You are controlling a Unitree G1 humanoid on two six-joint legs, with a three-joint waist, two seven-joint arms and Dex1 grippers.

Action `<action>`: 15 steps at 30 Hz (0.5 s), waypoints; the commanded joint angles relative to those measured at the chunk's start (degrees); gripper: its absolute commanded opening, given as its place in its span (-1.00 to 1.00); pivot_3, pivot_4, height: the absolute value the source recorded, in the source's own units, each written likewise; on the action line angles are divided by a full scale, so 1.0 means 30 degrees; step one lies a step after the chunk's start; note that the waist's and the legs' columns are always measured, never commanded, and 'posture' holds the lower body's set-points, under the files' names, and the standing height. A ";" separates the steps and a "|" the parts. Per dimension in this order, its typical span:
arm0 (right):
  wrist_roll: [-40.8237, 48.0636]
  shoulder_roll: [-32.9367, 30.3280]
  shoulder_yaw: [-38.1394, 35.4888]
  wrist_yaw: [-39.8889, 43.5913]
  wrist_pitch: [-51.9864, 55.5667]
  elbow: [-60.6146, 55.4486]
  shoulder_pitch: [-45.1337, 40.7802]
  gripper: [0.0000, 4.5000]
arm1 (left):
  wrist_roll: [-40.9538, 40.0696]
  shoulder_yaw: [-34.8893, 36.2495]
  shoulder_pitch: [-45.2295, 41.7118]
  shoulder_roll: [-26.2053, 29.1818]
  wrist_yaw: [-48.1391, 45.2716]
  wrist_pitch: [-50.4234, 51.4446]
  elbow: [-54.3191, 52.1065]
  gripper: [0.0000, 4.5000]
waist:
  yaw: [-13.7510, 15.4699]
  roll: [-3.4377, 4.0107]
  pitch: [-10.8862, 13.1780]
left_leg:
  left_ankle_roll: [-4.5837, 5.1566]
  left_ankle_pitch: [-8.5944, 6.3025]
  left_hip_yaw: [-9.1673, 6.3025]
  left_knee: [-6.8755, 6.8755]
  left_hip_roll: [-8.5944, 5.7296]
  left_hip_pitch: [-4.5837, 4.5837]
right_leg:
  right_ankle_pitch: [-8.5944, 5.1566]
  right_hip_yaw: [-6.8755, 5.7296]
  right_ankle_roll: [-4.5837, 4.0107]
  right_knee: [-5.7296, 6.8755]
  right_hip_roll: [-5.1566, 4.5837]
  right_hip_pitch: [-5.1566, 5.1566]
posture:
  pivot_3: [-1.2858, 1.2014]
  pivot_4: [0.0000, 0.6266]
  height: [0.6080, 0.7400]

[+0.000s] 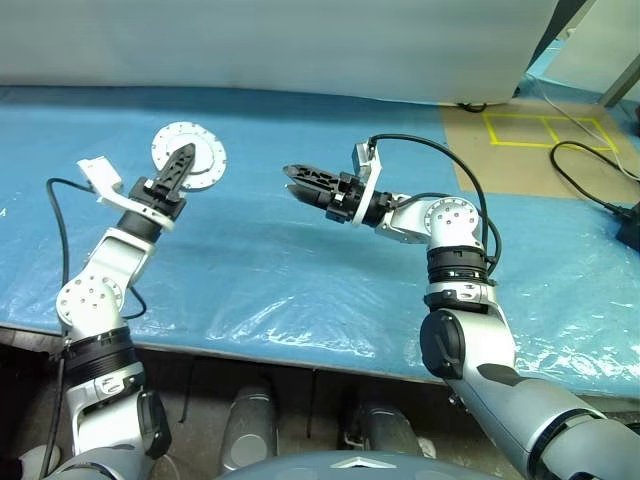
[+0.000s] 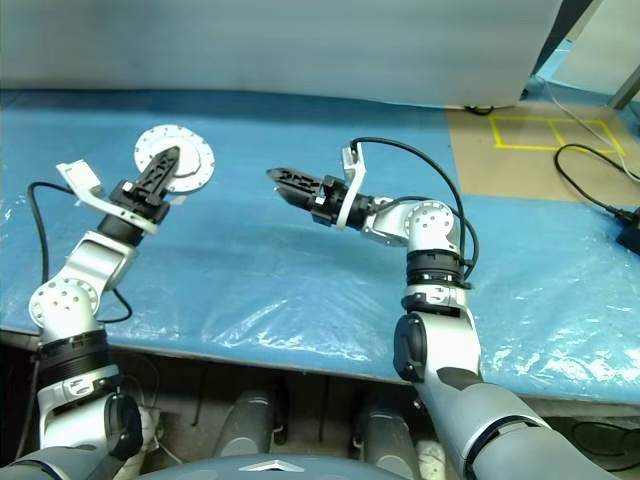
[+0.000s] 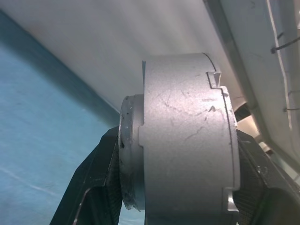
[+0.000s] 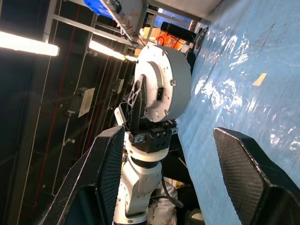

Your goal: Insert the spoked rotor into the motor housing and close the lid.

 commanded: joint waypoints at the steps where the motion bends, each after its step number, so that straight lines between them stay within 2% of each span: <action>1: 0.0345 0.0138 0.0138 0.0224 -0.0198 -0.0242 -0.0034 0.40 | 0.1788 0.0933 -0.0300 0.1190 0.0358 -0.2018 -0.0134 0.12 | 0.0029 0.0000 0.0000 | -0.0001 0.0000 0.0000 0.0000 0.0004 0.0001 | 0.0000 -0.0003 0.0000 0.0007 0.0002 0.0000 | 0.03 -0.52 1.00; 7: 0.0130 0.0445 0.0491 0.0222 -0.0559 -0.0102 -0.0044 0.40 | 0.4762 0.0335 -0.1168 0.1841 -0.0132 -0.3949 0.3626 0.12 | 0.0123 -0.0006 -0.0003 | -0.0001 0.0000 -0.0005 0.0008 -0.0020 0.0000 | 0.0005 0.0001 0.0008 -0.0002 -0.0014 0.0013 | 0.03 -0.52 1.00; 15: -0.0155 0.0154 0.1053 0.0503 -0.0878 0.0036 -0.0103 0.40 | 0.7892 -0.0687 -0.3663 0.1950 -0.2846 -0.6445 1.1405 0.12 | 0.0151 -0.0100 -0.0004 | -0.0001 0.0000 -0.0013 0.0019 -0.0021 -0.0007 | 0.0017 -0.0002 0.0028 -0.0004 -0.0019 0.0017 | 0.03 -0.52 1.00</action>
